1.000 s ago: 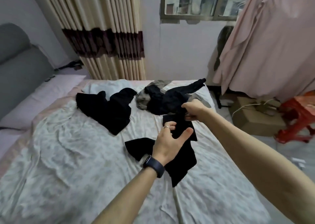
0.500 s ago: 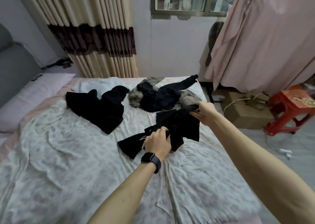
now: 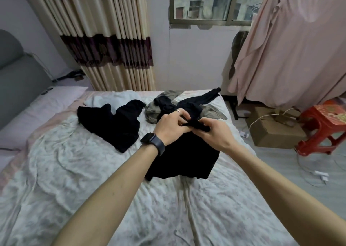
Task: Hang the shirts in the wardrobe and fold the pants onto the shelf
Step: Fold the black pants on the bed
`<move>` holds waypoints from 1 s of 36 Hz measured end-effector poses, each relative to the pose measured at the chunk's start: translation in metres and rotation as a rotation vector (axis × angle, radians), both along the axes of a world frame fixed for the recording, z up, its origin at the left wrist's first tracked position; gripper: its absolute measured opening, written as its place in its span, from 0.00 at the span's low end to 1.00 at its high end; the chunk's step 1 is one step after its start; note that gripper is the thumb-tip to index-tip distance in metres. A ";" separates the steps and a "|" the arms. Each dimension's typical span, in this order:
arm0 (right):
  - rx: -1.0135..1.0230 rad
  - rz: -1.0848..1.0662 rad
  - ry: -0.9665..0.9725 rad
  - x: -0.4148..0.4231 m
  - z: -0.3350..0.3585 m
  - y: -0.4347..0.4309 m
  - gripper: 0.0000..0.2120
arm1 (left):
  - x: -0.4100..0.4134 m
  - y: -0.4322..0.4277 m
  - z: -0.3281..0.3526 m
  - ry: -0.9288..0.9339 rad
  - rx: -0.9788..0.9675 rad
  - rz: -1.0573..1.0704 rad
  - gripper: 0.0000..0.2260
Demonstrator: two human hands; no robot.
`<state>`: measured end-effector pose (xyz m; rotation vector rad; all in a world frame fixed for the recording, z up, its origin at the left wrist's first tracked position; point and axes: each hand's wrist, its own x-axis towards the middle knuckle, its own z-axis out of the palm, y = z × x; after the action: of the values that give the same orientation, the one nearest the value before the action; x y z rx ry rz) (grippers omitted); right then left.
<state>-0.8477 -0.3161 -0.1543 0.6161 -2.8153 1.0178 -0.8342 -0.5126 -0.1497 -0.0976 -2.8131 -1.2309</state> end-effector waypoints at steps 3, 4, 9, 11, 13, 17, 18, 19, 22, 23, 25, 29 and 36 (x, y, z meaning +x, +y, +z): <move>-0.064 0.000 -0.040 -0.002 0.005 0.004 0.07 | 0.017 -0.027 -0.027 -0.031 0.054 0.078 0.20; -0.096 0.004 -0.065 -0.001 0.006 0.007 0.09 | 0.024 -0.036 -0.041 -0.062 -0.011 0.091 0.24; -0.230 0.074 -0.169 0.001 0.009 0.015 0.11 | 0.045 -0.070 -0.100 -0.169 -0.143 0.308 0.41; -0.263 0.091 -0.182 0.001 0.009 0.018 0.10 | 0.042 -0.074 -0.110 -0.200 -0.098 0.363 0.36; -0.289 0.093 -0.183 0.002 0.012 0.021 0.08 | 0.037 -0.078 -0.113 -0.225 -0.044 0.379 0.23; -0.355 0.037 -0.220 0.008 0.009 0.035 0.05 | 0.035 -0.084 -0.116 -0.292 0.104 0.317 0.12; -0.373 0.018 -0.234 0.009 0.007 0.041 0.05 | 0.039 -0.084 -0.115 -0.303 0.162 0.306 0.13; -0.389 -0.005 -0.241 0.011 0.006 0.047 0.05 | 0.042 -0.083 -0.113 -0.314 0.210 0.296 0.13; -0.403 -0.083 -0.227 0.018 0.003 0.063 0.09 | 0.050 -0.079 -0.104 -0.281 0.252 0.273 0.15; -0.399 -0.109 -0.222 0.021 0.001 0.067 0.11 | 0.052 -0.077 -0.103 -0.267 0.255 0.267 0.15; -0.392 -0.166 -0.232 0.028 -0.004 0.078 0.10 | 0.056 -0.073 -0.099 -0.251 0.257 0.242 0.13; -0.353 -0.236 -0.291 0.040 -0.018 0.099 0.04 | 0.066 -0.071 -0.092 -0.236 0.266 0.215 0.15; -0.278 -0.482 -0.183 0.047 -0.044 0.088 0.08 | 0.075 -0.064 -0.071 -0.254 0.250 0.194 0.10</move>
<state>-0.8003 -0.2281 -0.1982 -0.1864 -2.6779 1.3666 -0.7588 -0.5763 -0.2209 0.3599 -2.7516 -1.6322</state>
